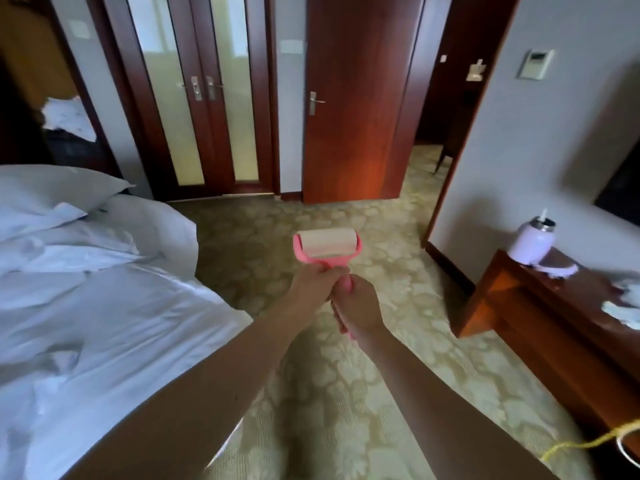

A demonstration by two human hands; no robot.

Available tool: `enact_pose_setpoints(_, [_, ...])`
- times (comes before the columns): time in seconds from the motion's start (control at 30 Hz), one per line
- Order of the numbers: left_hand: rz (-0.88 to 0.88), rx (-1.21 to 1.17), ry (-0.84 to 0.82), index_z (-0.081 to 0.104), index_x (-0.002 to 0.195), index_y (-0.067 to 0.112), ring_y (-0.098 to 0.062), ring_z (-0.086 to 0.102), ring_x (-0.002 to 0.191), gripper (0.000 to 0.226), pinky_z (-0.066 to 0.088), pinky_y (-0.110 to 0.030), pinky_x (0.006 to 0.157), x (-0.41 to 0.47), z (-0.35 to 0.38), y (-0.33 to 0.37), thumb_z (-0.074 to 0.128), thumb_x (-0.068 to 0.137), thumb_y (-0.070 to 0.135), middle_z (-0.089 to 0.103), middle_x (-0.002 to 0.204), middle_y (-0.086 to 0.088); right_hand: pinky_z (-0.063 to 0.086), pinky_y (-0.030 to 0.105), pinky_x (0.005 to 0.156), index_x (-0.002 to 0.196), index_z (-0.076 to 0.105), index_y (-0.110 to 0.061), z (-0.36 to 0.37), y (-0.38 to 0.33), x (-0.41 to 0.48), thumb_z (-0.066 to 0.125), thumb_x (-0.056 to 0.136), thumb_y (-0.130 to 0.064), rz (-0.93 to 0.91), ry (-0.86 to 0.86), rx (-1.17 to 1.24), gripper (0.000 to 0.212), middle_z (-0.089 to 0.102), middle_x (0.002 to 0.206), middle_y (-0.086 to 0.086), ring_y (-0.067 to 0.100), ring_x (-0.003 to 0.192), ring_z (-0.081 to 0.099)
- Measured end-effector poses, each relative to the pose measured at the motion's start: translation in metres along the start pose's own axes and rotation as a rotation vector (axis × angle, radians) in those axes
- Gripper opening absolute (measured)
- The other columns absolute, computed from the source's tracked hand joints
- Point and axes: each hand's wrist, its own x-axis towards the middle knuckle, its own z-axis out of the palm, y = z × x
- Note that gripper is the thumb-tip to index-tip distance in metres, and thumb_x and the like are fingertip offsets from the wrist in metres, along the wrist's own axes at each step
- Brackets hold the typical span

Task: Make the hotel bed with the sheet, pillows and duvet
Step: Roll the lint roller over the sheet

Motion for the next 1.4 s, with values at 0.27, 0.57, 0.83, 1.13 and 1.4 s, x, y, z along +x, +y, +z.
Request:
enact_pose_setpoints(0.27, [-0.029, 0.001, 0.169, 0.064, 0.073, -0.001, -0.003, 0.049, 0.045, 0.014, 0.038, -0.016, 0.044, 0.198, -0.020, 0.024, 0.058, 0.084, 0.005, 0.050, 0.055, 0.001, 0.026, 0.019, 0.034, 0.063, 0.052, -0.017, 0.019, 0.000, 0.219, 0.046, 0.100, -0.030, -0.024, -0.140, -0.028, 0.040, 0.047, 0.039, -0.006, 0.015, 0.030, 0.036])
enact_pose_setpoints(0.57, [-0.065, -0.045, 0.489, 0.066, 0.074, 0.003, -0.010, 0.052, 0.056, 0.020, 0.042, -0.018, 0.049, 0.441, -0.088, 0.059, 0.060, 0.086, 0.017, 0.055, 0.060, 0.000, 0.027, 0.019, 0.033, 0.064, 0.054, -0.014, 0.089, -0.022, 0.494, 0.046, 0.101, -0.030, -0.076, -0.420, -0.051, 0.041, 0.046, 0.046, 0.004, 0.015, 0.030, 0.036])
enact_pose_setpoints(0.83, [-0.100, -0.104, 0.669, 0.068, 0.081, 0.006, -0.014, 0.060, 0.087, 0.007, 0.053, -0.026, 0.078, 0.600, -0.208, 0.073, 0.062, 0.082, 0.008, 0.065, 0.095, -0.006, 0.026, 0.022, 0.036, 0.071, 0.057, -0.006, 0.215, -0.045, 0.686, 0.046, 0.097, -0.020, -0.036, -0.695, -0.039, 0.032, 0.045, 0.045, 0.005, 0.018, 0.031, 0.035])
enact_pose_setpoints(1.13, [-0.074, -0.103, 0.873, 0.069, 0.100, 0.001, -0.016, 0.063, 0.093, 0.024, 0.056, -0.030, 0.080, 0.801, -0.411, 0.080, 0.062, 0.089, 0.021, 0.066, 0.098, -0.003, 0.026, 0.023, 0.038, 0.073, 0.058, -0.007, 0.407, -0.104, 0.895, 0.045, 0.101, -0.027, -0.085, -0.895, -0.091, 0.037, 0.046, 0.046, -0.001, 0.013, 0.035, 0.037])
enact_pose_setpoints(1.4, [-0.160, -0.133, 1.020, 0.066, 0.105, 0.006, -0.016, 0.063, 0.092, 0.024, 0.053, -0.026, 0.078, 0.942, -0.565, 0.080, 0.061, 0.091, 0.025, 0.066, 0.094, -0.004, 0.033, 0.023, 0.039, 0.075, 0.060, -0.003, 0.581, -0.121, 1.049, 0.046, 0.101, -0.033, -0.070, -1.005, -0.097, 0.042, 0.052, 0.051, 0.004, 0.012, 0.033, 0.041])
